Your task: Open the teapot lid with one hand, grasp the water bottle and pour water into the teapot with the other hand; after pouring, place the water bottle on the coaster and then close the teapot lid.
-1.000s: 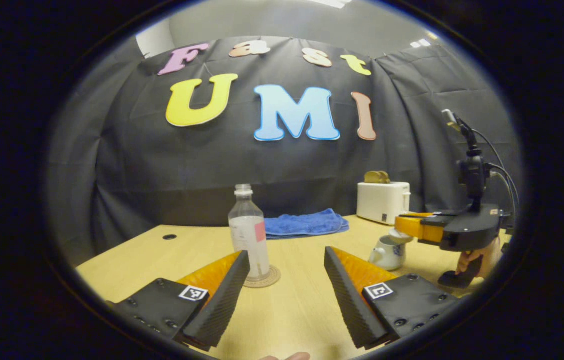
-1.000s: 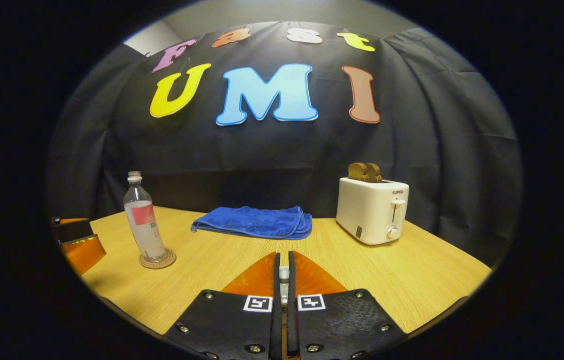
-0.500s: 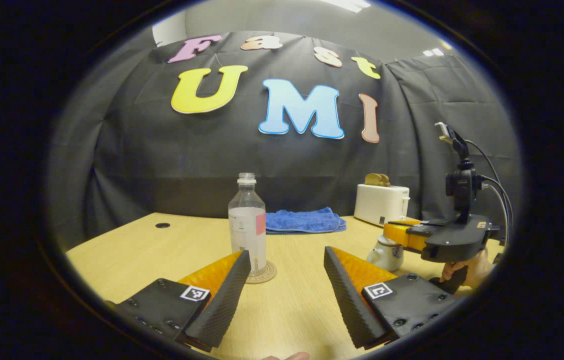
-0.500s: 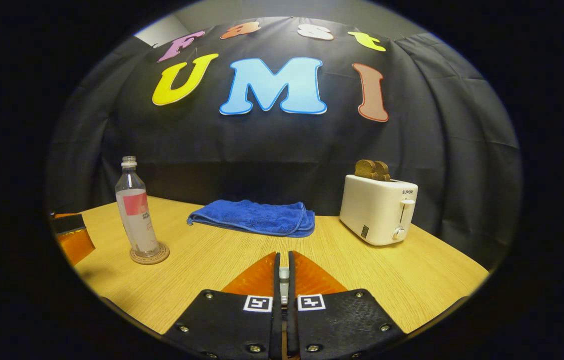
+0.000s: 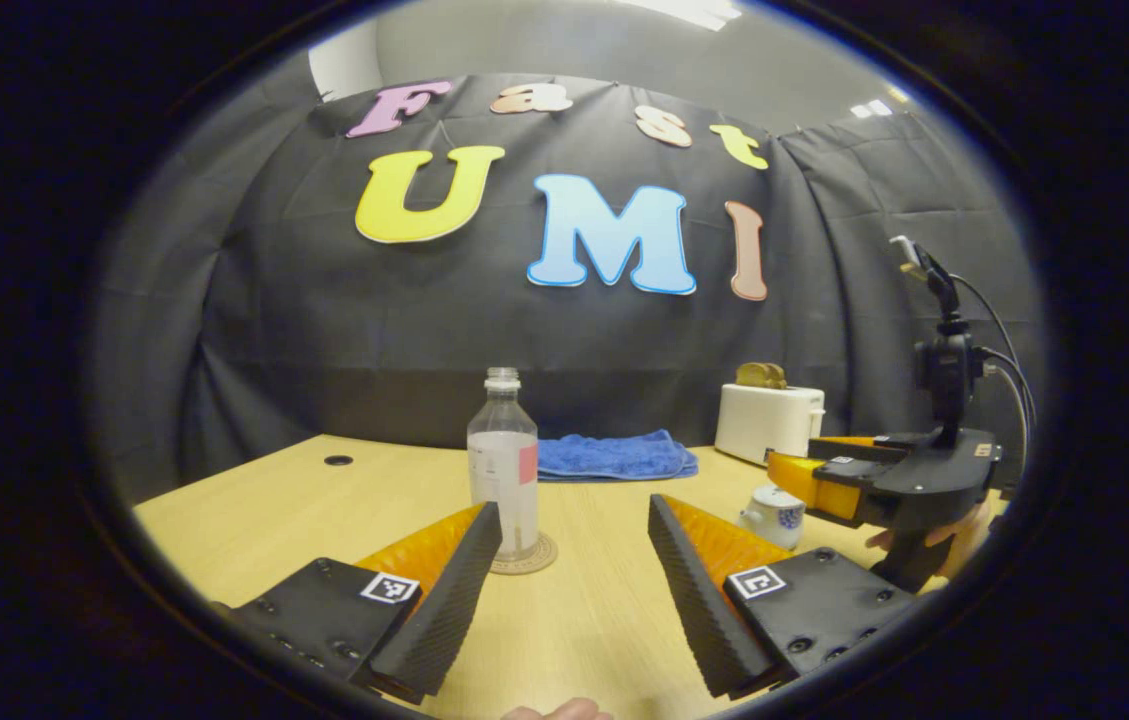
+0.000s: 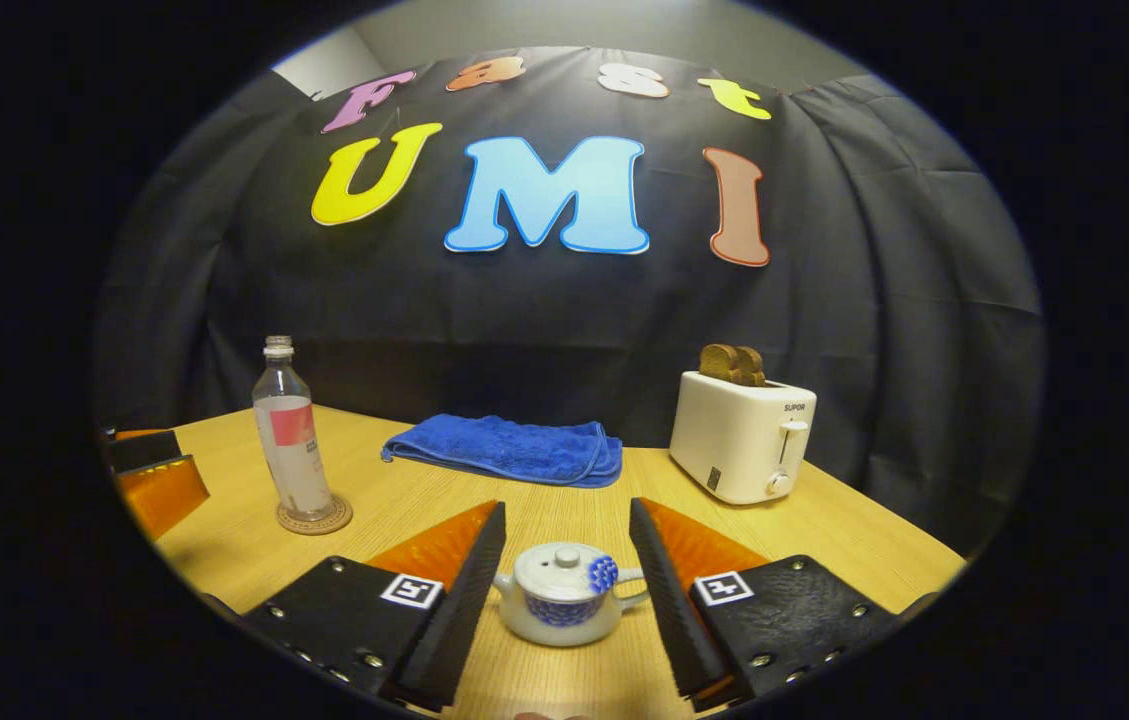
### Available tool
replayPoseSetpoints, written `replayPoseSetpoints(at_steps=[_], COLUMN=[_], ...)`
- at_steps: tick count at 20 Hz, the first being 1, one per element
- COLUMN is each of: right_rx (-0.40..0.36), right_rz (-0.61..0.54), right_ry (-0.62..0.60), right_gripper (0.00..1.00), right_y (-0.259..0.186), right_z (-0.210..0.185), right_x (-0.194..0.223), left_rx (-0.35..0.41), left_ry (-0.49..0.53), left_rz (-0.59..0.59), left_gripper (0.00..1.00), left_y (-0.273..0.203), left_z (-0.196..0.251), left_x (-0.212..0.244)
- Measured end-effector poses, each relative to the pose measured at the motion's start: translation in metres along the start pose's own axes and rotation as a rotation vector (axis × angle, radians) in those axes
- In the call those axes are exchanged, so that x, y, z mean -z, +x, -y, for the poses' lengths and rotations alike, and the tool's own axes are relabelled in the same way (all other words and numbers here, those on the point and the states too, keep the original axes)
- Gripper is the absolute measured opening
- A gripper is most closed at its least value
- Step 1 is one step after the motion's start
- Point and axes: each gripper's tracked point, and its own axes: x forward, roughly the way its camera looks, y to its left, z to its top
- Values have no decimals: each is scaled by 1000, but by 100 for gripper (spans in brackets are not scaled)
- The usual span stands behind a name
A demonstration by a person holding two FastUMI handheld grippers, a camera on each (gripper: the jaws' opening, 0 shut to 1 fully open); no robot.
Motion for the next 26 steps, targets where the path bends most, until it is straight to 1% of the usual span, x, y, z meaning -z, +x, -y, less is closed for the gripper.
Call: replayPoseSetpoints(at_steps=[2, 3, 5, 9, 11, 12, 13, 14, 15, 16, 19, 24, 26], right_rx=[10, 17, 44, 35, 22, 10, 3, 0, -20, -30, -24, 3, 12], right_rz=[16, 30, 51, 68, 54, 50, 34, 72, 93, 73, 84, 80, 81], right_ry=[43, 80, 127, 78, 76, 82, 84, 63, 73, 62, 66, 69, 70], right_gripper=[95, 95, 95, 95, 95, 95, 95, 95, 95, 94, 94, 95, 95], right_y=[-33, -49, -77, -102, -106, -108, -110, -110, -117, -113, -112, -116, -118], right_z=[0, -1, 0, -11, -18, -23, -28, -31, -35, -41, -38, -35, -35], right_x=[-1, 0, 8, 20, 28, 33, 39, 35, 25, 32, 33, 33, 33], left_rx=[-47, -64, -58, -68, -93, -96, -79, -65, -79, -99, -93, -103, -118], left_ry=[18, 22, 31, 79, 112, 106, 87, 61, 71, 66, 70, 67, 68], left_rz=[10, 21, 24, 20, 20, 34, 35, 26, 31, 30, 29, 30, 30], left_gripper=[100, 100, 100, 100, 100, 100, 100, 100, 100, 100, 100, 100, 100], left_y=[-10, -16, -27, -43, -49, -53, -51, -53, -55, -55, -60, -64, -64], left_z=[-2, 1, 15, 37, 39, 41, 49, 53, 47, 43, 52, 49, 46], left_x=[-1, 0, 7, 16, 21, 16, 19, 21, 19, 19, 20, 21, 21])
